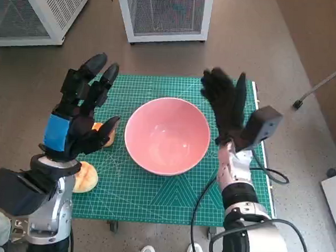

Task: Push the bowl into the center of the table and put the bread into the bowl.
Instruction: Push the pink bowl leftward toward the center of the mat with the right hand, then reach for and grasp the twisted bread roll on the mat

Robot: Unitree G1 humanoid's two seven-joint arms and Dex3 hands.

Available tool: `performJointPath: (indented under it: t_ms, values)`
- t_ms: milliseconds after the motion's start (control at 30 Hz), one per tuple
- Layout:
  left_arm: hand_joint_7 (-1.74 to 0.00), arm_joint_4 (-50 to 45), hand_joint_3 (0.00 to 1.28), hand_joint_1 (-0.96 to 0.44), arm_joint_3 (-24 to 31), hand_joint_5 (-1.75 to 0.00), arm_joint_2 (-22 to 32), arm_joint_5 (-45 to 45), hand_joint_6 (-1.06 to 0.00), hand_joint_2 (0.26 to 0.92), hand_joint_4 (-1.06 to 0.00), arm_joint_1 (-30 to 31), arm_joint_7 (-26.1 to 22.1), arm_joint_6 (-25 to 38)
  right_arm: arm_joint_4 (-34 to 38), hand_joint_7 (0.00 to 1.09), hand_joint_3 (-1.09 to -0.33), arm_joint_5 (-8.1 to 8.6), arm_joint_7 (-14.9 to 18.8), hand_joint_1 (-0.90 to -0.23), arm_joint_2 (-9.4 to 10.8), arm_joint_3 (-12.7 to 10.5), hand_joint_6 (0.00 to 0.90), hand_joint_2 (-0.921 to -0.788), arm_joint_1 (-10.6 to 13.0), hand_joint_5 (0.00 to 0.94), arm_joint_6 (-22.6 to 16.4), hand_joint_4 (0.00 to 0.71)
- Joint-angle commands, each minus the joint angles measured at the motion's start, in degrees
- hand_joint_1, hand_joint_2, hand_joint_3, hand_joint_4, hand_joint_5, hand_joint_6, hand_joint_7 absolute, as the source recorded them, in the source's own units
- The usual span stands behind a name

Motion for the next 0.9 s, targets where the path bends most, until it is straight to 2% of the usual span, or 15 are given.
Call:
performJointPath:
  t_ms: [33, 100, 133, 200, 300, 400, 467, 600, 733, 900]
  values:
    - [-0.59, -1.7, 0.36, -0.64, 0.8, 0.00, 0.7, -0.7, 0.00, 0.921, -0.26, -0.5, 0.1, 1.0, -5.9, 0.00, -0.703, 4.31, 10.1, -0.624, -0.5, -0.2, 0.440, -0.921, 2.1, 0.001, -6.0, 0.242]
    - [-0.59, -1.8, 0.35, -0.65, 1.0, 0.00, 1.0, -0.8, 0.00, 0.921, -0.26, -0.6, 0.0, 1.2, -7.8, 0.00, -0.706, 5.51, 12.6, -0.620, -0.4, 0.2, 0.436, -0.921, 2.8, 0.001, -7.1, 0.242]
    - [-0.59, -1.9, 0.34, -0.65, 1.2, 0.00, 1.2, -0.7, 0.00, 0.921, -0.26, -0.8, 0.0, 1.3, -9.3, 0.01, -0.683, 6.23, 14.2, -0.629, -0.3, 0.5, 0.454, -0.921, 3.4, 0.011, -7.6, 0.264]
    - [-0.59, -2.4, 0.34, -0.65, 1.4, 0.00, 1.9, -0.3, 0.00, 0.921, -0.26, -0.9, -0.2, 1.5, -12.9, 0.01, -0.702, 7.74, 17.5, -0.620, -0.4, 1.4, 0.436, -0.921, 4.8, 0.006, -8.3, 0.254]
    - [-0.58, -3.2, 0.32, -0.64, 2.0, 0.00, 4.1, 0.1, 0.00, 0.921, -0.26, -0.8, -1.6, 1.7, -18.0, 0.00, -0.718, 10.20, 21.6, -0.615, -0.6, 2.3, 0.422, -0.921, 6.5, 0.002, -7.8, 0.247]
    - [-0.53, -4.3, 0.27, -0.61, 2.7, 0.00, 7.8, 1.1, 0.00, 0.921, -0.23, -0.6, -3.6, 2.3, -21.5, 0.00, -0.722, 11.91, 24.1, -0.615, -1.0, 3.1, 0.416, -0.921, 7.9, 0.001, -6.9, 0.245]
    - [-0.50, -4.8, 0.25, -0.60, 3.3, 0.00, 10.4, 2.2, 0.00, 0.921, -0.22, -0.4, -5.0, 2.7, -22.9, 0.00, -0.721, 12.65, 25.0, -0.616, -1.1, 3.6, 0.415, -0.921, 8.6, 0.001, -6.4, 0.245]
    - [-0.40, -6.7, 0.12, -0.58, 5.0, 0.00, 19.4, 8.2, 0.00, 0.913, -0.14, 0.1, -8.6, 4.7, -26.1, 0.00, -0.710, 14.16, 26.1, -0.617, -1.4, 4.5, 0.388, -0.921, 10.3, 0.001, -4.5, 0.245]
    - [-0.34, -7.3, 0.03, -0.53, 5.9, 0.00, 24.9, 11.7, 0.00, 0.857, -0.10, 0.2, -11.0, 7.1, -28.8, 0.00, -0.691, 14.85, 25.9, -0.617, -1.6, 5.3, 0.374, -0.921, 11.8, 0.001, -3.0, 0.246]
    - [-0.32, -7.5, 0.01, -0.46, 4.9, 0.00, 30.4, 15.8, 0.00, 0.773, -0.07, -0.1, -13.6, 12.3, -30.9, 0.00, -0.679, 15.67, 25.8, -0.610, -1.7, 6.2, 0.369, -0.921, 13.1, 0.001, -1.5, 0.245]
